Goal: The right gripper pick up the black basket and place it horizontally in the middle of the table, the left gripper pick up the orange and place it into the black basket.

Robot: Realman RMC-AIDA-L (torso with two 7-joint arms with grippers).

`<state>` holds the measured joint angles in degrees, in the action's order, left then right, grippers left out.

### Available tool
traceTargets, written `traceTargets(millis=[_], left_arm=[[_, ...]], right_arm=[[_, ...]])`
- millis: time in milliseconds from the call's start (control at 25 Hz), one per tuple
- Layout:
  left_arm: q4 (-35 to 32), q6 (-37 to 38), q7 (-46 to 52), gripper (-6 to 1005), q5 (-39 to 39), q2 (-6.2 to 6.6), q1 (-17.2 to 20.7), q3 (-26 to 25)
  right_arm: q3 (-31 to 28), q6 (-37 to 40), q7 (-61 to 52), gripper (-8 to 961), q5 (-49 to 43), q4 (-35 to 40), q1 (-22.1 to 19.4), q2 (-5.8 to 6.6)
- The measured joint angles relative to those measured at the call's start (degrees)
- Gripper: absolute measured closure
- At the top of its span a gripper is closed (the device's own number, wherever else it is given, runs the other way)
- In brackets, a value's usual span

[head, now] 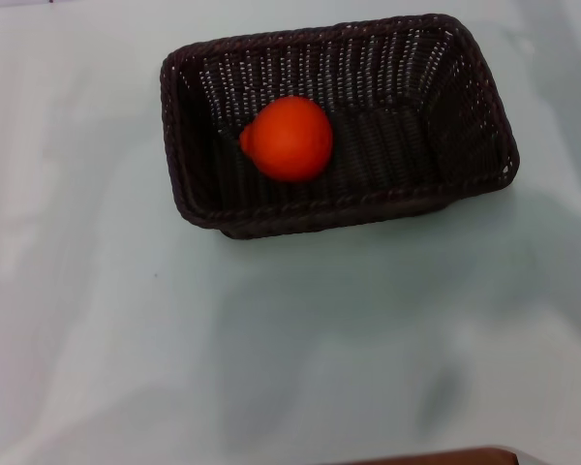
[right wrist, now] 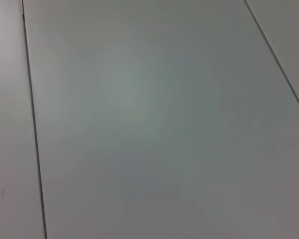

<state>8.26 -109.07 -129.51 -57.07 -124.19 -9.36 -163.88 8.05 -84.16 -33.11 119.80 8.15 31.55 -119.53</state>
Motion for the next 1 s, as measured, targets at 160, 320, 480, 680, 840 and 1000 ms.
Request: traceTargets(millis=[160,320,480,680,840,1000], left_arm=[[0.1,0.0,0.0,151,0.0,0.05,0.0,-0.1],[0.3,0.0,0.0,151,0.0,0.08,-0.1,-0.4],[0.4,0.0,0.0,151,0.0,0.22,-0.3,-0.9],[0.7,0.2,0.0,152,1.1,0.29,-0.9,-0.9],[0.7,0.3,-0.2,152,1.5,0.28,-1.5,-0.9],[0.7,0.4,-0.2,152,2.5,0.26,-1.8,-0.9]], right_arm=[[-0.1,-0.1,0.1,247,0.0,0.0,0.4,0.0],[-0.3,-0.2,0.4,247,0.0,0.0,0.7,0.0],[-0.4,-0.2,0.4,247,0.0,-0.1,0.9,0.0],[-0.6,-0.2,0.4,247,0.0,-0.2,1.1,0.0],[-0.6,-0.2,0.4,247,0.0,-0.2,1.2,0.0],[-0.6,-0.2,0.4,247,0.2,-0.2,1.5,0.0]])
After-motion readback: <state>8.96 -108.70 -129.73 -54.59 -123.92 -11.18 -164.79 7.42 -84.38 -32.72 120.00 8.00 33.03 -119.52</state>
